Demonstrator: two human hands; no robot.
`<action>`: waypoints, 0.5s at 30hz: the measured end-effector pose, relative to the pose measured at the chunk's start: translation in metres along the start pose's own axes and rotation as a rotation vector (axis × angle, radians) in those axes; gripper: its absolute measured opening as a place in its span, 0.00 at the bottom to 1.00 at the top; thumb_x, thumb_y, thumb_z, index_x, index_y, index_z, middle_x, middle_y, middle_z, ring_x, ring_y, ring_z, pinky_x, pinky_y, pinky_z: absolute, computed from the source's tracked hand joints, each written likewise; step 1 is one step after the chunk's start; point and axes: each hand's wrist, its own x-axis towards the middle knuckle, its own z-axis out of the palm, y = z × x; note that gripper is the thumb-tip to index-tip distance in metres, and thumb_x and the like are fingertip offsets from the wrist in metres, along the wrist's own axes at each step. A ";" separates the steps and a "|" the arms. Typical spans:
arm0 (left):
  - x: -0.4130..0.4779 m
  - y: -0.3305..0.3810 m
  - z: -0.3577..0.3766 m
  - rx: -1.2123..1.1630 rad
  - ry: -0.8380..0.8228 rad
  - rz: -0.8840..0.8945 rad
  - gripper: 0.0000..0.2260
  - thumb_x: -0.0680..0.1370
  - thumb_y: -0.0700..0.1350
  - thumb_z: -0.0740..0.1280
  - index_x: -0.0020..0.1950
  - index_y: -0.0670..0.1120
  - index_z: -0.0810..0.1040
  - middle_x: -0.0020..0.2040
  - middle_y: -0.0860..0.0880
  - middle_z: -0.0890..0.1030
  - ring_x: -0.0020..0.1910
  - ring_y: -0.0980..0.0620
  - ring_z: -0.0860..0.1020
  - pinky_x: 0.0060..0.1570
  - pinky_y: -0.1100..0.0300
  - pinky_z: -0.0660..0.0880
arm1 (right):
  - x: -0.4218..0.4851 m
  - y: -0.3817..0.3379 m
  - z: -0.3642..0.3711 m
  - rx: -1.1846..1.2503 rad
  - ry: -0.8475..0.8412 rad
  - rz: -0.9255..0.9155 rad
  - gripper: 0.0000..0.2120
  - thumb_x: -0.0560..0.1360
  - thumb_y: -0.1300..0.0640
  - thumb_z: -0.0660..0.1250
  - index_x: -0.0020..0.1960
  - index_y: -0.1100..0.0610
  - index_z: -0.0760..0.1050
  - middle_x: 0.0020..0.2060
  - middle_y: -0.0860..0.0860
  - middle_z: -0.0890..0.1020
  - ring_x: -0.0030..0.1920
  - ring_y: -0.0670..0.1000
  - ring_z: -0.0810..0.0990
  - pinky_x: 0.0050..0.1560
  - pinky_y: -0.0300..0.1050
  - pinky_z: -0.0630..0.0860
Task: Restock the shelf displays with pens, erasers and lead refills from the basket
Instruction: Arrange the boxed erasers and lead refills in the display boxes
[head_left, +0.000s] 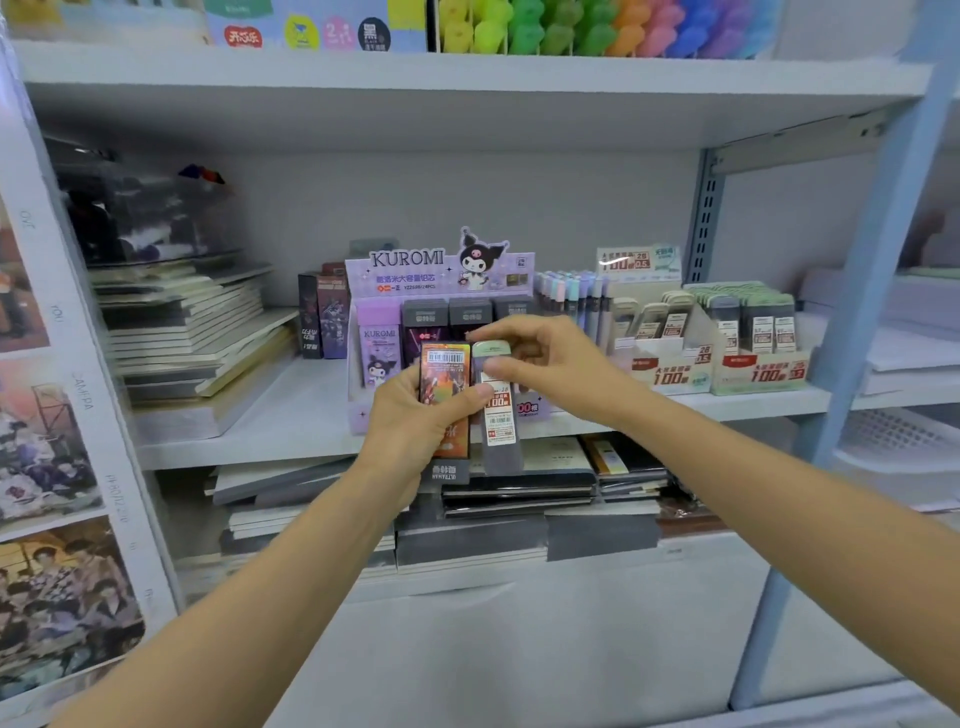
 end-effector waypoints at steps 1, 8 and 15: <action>0.000 -0.003 0.008 -0.007 -0.033 0.003 0.13 0.72 0.43 0.75 0.55 0.46 0.81 0.47 0.47 0.86 0.46 0.49 0.85 0.43 0.58 0.81 | -0.006 0.002 -0.007 0.030 0.017 0.031 0.16 0.76 0.57 0.70 0.63 0.54 0.77 0.49 0.48 0.83 0.48 0.51 0.83 0.49 0.43 0.80; 0.011 -0.011 0.076 -0.195 -0.221 -0.191 0.11 0.82 0.37 0.58 0.61 0.39 0.75 0.44 0.43 0.85 0.43 0.47 0.83 0.44 0.54 0.81 | -0.050 0.023 -0.096 0.083 0.183 0.149 0.10 0.77 0.61 0.67 0.57 0.53 0.79 0.48 0.47 0.85 0.46 0.43 0.83 0.45 0.35 0.78; 0.020 -0.017 0.129 -0.230 -0.408 -0.153 0.07 0.84 0.46 0.57 0.59 0.48 0.71 0.42 0.42 0.85 0.39 0.44 0.84 0.35 0.53 0.80 | -0.070 0.054 -0.203 -0.113 0.546 0.159 0.08 0.81 0.64 0.60 0.56 0.58 0.75 0.48 0.54 0.80 0.45 0.47 0.79 0.49 0.42 0.76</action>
